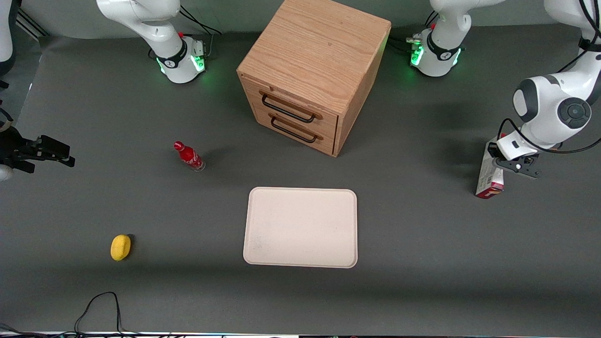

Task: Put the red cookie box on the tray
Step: 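Close the left gripper on the box's end and lift it upright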

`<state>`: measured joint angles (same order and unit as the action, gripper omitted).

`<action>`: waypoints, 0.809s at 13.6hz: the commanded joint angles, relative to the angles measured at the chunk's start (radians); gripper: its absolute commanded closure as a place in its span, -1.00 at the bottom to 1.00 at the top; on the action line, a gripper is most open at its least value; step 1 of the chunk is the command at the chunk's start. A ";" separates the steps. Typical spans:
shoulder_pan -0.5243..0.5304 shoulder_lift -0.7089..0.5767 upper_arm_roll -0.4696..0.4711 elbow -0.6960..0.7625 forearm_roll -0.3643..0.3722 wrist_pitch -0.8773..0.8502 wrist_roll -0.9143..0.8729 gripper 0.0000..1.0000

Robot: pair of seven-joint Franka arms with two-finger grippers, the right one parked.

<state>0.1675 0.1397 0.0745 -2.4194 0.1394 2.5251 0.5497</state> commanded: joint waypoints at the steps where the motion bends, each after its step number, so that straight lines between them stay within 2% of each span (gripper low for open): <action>1: 0.001 -0.101 0.011 0.049 0.008 -0.159 0.033 1.00; 3: -0.003 -0.155 0.007 0.167 0.006 -0.390 0.024 1.00; 6: -0.017 -0.157 -0.002 0.479 -0.003 -0.761 0.022 1.00; 11: -0.025 -0.112 -0.038 0.911 -0.004 -1.145 -0.010 1.00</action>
<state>0.1558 -0.0382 0.0365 -1.6963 0.1376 1.5136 0.5578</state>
